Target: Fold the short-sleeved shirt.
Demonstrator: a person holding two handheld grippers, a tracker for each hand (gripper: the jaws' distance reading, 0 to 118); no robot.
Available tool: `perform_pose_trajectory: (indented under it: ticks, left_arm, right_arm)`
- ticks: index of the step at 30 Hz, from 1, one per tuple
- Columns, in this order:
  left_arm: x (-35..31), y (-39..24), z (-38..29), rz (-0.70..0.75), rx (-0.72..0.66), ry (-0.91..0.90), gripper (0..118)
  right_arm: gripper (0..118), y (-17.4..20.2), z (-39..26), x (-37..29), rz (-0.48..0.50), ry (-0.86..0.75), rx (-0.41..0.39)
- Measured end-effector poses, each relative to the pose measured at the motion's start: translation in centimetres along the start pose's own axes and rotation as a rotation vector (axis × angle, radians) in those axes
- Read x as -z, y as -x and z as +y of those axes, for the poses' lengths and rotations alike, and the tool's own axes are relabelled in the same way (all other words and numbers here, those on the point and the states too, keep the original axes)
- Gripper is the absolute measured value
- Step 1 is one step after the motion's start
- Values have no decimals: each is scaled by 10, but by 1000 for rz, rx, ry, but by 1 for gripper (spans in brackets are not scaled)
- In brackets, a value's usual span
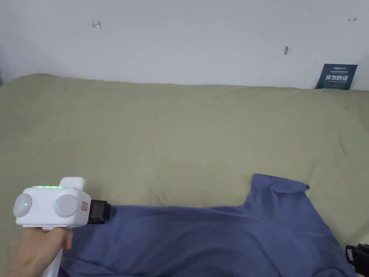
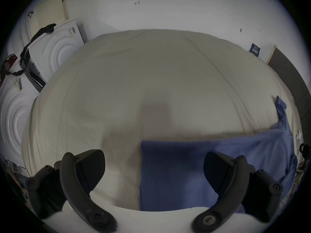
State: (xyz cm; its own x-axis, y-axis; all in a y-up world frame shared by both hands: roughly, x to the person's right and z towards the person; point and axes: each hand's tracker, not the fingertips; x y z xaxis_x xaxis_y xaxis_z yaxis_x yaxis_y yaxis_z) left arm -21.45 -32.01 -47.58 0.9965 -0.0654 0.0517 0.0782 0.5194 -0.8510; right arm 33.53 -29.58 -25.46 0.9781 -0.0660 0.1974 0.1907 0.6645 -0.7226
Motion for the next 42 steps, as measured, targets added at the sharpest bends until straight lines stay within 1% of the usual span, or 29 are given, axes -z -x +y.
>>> perform_pose_trajectory:
  ticks: [2, 3, 5, 6, 7, 8, 9, 11, 12, 13, 14, 15, 16, 17, 18, 21, 22, 23, 24, 25, 26, 27, 28, 29, 30, 31, 34, 38, 42]
  left_arm:
    - [6, -2, 1, -3, 2, 31, 115]
    - [7, -2, 1, -7, 4, 43, 107]
    - [-1, -1, 0, -50, -5, 26, 88]
    - [-8, -3, 0, -40, -1, 11, 70]
    - [-12, -2, 1, -56, 14, -16, 26]
    - [-13, -1, 1, -70, 18, -22, 1]
    - [-15, -2, 0, -109, 11, -24, 1]
    - [-14, -6, 1, -100, 14, -9, 1]
    - [-10, -5, 0, -93, 19, -12, 1]
    - [-9, -5, 0, -91, 19, -9, 1]
    - [-9, -5, 1, -92, 13, -6, 1]
    - [-9, -5, 1, -93, 6, -6, 1]
    - [-8, -6, 0, -93, 5, -6, 1]
    - [-9, -7, 0, -93, 8, -5, 1]
    - [-9, -8, 1, -91, 16, -5, 1]
    - [-6, -6, 2, -92, 21, 1, 1]
    - [-6, -7, 2, -91, 19, 2, 1]
    - [-6, -7, 2, -91, 18, 2, 1]
    - [-4, -5, 1, -92, 19, 2, 1]
    - [-4, -5, 1, -92, 24, 1, 1]
    - [-4, -6, 1, -91, 26, 2, 1]
    - [-5, -5, 1, -93, 27, 4, 1]
    - [-6, -5, 1, -95, 26, 5, 1]
    - [-8, -4, 1, -101, 27, 6, 1]
    - [-11, -3, 1, -106, 27, 6, 1]
    - [-13, -2, 1, -107, 28, 7, 1]
    - [-27, 6, -1, -123, 23, -9, 1]
    - [-54, 20, -5, -169, -11, -35, 1]
    - [-90, 30, -20, -198, 11, -67, 1]
  right_arm:
    - [2, 1, 1, 9, -7, 16, -8]
    - [2, 1, 3, 12, -8, 21, -10]
    - [2, 2, 9, 18, -7, 32, -19]
    - [2, -2, 12, 27, -12, 34, -28]
    - [2, -2, 18, 30, -13, 34, -37]
    - [2, -2, 22, 32, -10, 34, -41]
    - [2, -2, 28, 34, -4, 32, -39]
    - [5, -1, 40, 41, 0, 31, -36]
    - [22, -1, 46, 47, -2, 31, -36]
    - [69, -2, 52, 52, -3, 39, -37]
    - [107, -3, 56, 60, 3, 65, -37]
    - [118, -4, 61, 70, 5, 121, -27]
    - [113, -4, 64, 82, 7, 158, -29]
    - [112, -6, 69, 82, -21, 79, -31]
    - [112, -4, 66, 74, -8, 128, -29]
    - [111, -5, 67, 80, -42, 218, -21]
    - [108, -17, 70, 126, -46, 234, -37]
    - [101, -19, 69, 134, -59, 252, -64]
    - [88, -19, 67, 137, -72, 259, -82]
    - [81, -18, 66, 133, -71, 242, -84]
    - [78, -15, 67, 125, -60, 230, -82]
    - [66, -14, 68, 122, -61, 222, -82]
    - [32, -15, 69, 118, -43, 189, -81]
    - [4, -17, 69, 115, -23, 172, -67]
    - [4, -6, 71, 92, -9, 138, -23]
    - [4, -5, 72, 87, -4, 150, -11]
    - [4, 0, 75, 69, 7, 129, -26]
    - [4, -4, 77, 33, 41, 88, -18]
    - [4, -5, 67, -13, 67, 29, -23]
